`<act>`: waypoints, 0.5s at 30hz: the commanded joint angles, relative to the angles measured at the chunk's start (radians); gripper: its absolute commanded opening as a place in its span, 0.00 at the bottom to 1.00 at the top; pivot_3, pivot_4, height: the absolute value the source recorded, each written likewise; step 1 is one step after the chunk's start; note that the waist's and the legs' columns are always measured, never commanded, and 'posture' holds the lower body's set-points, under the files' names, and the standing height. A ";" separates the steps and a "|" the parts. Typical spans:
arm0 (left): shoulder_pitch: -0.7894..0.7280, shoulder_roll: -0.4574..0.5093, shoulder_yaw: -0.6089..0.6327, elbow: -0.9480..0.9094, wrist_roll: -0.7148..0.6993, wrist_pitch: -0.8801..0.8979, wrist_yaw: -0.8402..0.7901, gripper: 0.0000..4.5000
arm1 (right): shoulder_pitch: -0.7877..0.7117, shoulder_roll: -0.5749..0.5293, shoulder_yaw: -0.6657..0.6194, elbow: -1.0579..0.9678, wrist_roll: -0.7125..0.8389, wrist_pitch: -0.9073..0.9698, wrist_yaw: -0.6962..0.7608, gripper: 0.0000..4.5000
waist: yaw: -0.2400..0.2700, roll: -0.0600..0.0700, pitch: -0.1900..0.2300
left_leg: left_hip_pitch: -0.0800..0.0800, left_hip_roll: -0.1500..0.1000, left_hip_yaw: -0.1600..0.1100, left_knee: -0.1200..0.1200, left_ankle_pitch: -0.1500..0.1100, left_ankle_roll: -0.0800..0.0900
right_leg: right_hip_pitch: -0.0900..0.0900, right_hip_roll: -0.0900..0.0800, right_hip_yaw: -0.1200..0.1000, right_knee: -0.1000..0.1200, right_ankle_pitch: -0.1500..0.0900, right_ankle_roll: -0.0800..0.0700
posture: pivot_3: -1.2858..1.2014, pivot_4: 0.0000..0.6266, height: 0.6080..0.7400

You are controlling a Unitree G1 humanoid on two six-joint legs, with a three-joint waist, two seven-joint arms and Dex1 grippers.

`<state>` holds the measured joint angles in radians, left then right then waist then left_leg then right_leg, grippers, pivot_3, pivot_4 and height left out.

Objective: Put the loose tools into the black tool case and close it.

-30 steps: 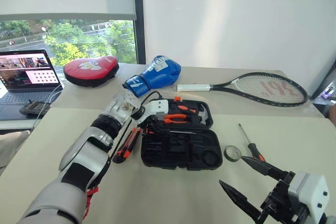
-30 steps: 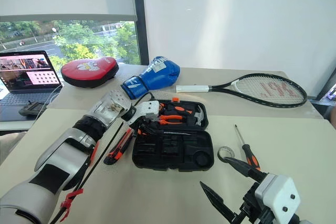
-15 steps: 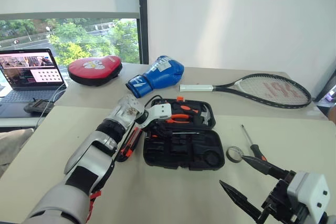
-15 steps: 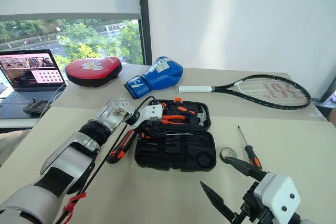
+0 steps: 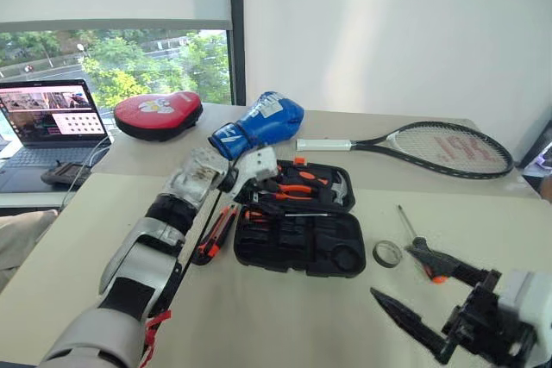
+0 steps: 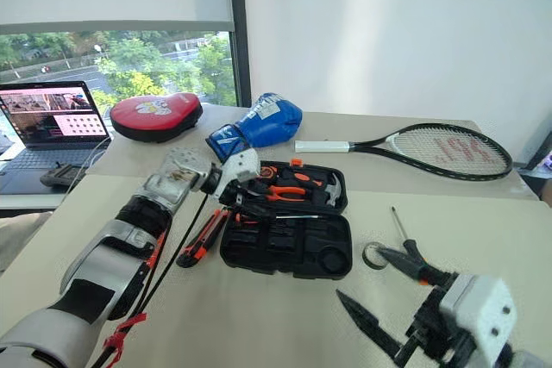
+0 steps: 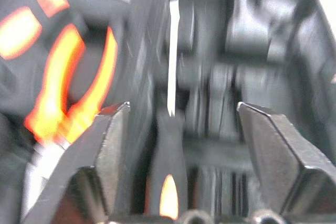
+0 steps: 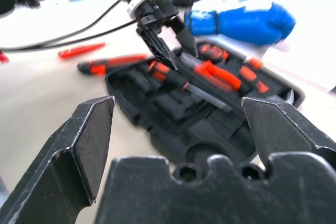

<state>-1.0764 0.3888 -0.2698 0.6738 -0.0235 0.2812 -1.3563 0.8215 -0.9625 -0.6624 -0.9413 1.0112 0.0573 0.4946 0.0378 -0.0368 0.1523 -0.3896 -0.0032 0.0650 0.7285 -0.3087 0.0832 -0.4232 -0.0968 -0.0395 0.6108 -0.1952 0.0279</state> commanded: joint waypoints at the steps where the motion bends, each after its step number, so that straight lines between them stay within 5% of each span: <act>1: 0.033 -0.030 0.036 -0.070 -0.044 0.069 0.045 0.43 | -0.072 -0.049 -0.158 0.101 0.176 0.093 0.159 1.00 | 0.000 0.000 0.000 | 0.000 0.000 0.000 0.000 0.000 0.000 | 0.000 0.000 0.000 0.000 0.000 0.000 | 0.52 0.24 1.00; 6: 0.107 -0.115 0.096 -0.071 -0.079 0.088 0.192 0.04 | -0.224 -0.138 -0.229 0.257 0.268 0.227 0.341 1.00 | 0.004 0.000 0.000 | -0.001 0.000 -0.001 0.000 0.000 0.000 | 0.000 0.000 -0.001 0.000 0.000 0.000 | 0.52 0.24 1.00; 15: 0.301 -0.170 0.048 -0.115 0.022 0.114 0.465 0.02 | -0.345 -0.088 -0.174 0.234 0.191 0.357 0.370 1.00 | 0.002 0.002 -0.001 | -0.001 0.000 -0.003 -0.001 0.000 0.000 | 0.000 -0.010 0.000 0.000 0.001 0.000 | 0.52 0.24 1.00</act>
<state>-0.8195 0.2117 -0.1851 0.5600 -0.0559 0.3693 -0.9353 0.4826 -1.0621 -0.8282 -0.6868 1.2165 0.3930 0.8554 0.0399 -0.0351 0.1514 -0.3897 -0.0032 0.0616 0.7275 -0.3092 0.0833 -0.4225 -0.1081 -0.0393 0.6114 -0.1941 0.0283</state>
